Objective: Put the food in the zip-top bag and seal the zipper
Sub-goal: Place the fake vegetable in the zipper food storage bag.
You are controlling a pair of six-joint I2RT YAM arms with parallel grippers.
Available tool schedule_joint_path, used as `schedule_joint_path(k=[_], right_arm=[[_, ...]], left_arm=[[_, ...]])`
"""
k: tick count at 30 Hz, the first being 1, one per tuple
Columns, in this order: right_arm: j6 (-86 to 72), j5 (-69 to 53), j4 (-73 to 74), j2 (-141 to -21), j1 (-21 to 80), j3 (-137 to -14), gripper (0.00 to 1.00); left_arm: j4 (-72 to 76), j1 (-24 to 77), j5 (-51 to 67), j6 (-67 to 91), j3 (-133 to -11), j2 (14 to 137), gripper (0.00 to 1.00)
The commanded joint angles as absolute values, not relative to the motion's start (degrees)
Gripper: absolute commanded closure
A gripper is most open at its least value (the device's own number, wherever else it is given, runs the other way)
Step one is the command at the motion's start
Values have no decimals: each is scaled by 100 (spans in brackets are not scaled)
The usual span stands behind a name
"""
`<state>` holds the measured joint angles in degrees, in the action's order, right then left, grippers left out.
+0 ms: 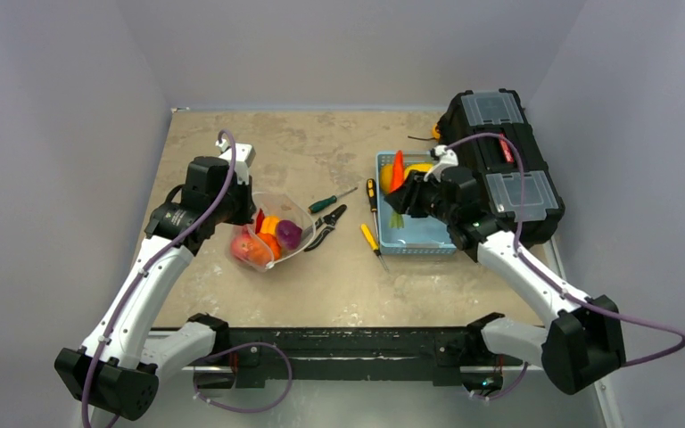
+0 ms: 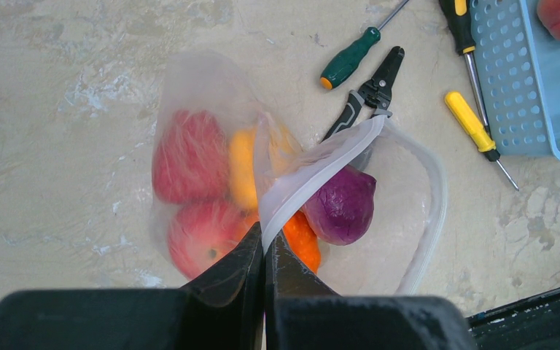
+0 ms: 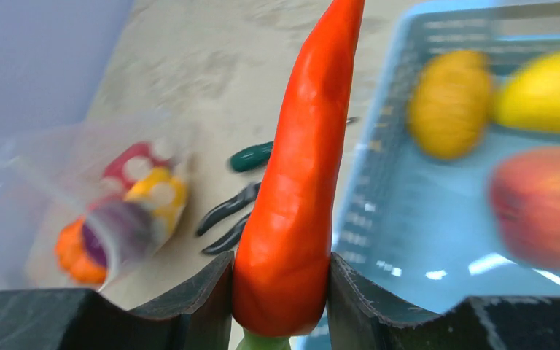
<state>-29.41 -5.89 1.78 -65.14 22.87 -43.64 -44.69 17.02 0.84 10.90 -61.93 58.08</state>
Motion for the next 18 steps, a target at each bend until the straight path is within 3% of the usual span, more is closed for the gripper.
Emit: schedule_joint_path(k=[1,6,11,18], right_arm=[[-2474,-2712,-82,-7005,2946,-5186,85],[-2466,-3862,-139,-7478,3910,-5665,85],[-2663,-4545,-156,-7862,4247,-5908,93],[-2975,-4633,94,-8709,4617,-6387,93]], left_arm=[[-4394,1704,103,1072,-6346,5812,100],[-4400,1705,61,1064,-6339,5809,100],[-4403,1705,64,1066,-6341,5815,100],[-4394,1705,90,1063,-6337,5814,100]])
